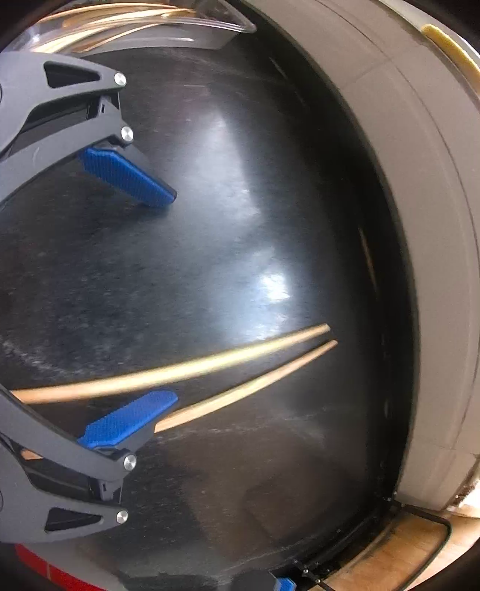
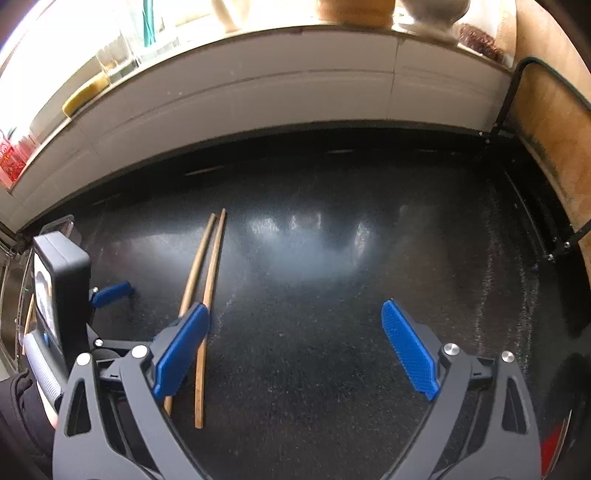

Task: Organize utensils
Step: 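Move both open tools back over the last two chopsticks, then close the left tool on a chopstick while the right tool grasps the other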

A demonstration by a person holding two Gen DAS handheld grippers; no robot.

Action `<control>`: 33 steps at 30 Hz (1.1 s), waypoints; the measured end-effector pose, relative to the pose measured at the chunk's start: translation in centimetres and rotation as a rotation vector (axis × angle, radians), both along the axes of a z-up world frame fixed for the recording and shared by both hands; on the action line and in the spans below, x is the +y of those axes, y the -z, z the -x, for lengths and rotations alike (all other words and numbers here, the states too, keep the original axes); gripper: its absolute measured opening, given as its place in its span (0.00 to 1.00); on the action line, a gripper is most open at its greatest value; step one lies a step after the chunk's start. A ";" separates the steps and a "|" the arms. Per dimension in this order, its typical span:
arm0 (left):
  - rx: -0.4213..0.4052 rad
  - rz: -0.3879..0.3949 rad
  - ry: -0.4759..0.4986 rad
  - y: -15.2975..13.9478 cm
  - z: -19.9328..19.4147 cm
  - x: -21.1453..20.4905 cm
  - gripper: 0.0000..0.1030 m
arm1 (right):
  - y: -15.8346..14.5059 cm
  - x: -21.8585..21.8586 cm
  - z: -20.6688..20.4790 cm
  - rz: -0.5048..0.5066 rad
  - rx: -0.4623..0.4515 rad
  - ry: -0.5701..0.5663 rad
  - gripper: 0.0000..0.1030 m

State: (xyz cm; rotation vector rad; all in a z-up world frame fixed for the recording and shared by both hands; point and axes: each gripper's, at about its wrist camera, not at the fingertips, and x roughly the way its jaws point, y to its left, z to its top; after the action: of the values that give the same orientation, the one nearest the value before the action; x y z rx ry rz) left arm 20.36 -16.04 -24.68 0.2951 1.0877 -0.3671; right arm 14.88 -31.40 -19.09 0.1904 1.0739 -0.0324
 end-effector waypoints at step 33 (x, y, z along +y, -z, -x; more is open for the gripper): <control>-0.105 0.024 -0.098 -1.1 1.8 6.2 0.46 | 6.3 9.1 -3.2 0.068 0.076 -0.161 0.41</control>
State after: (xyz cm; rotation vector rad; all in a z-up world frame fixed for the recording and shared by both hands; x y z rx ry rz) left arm 18.56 -9.80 -23.57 0.2361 0.9905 -0.2738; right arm 18.04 -22.27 -25.37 0.0412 1.1591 0.0688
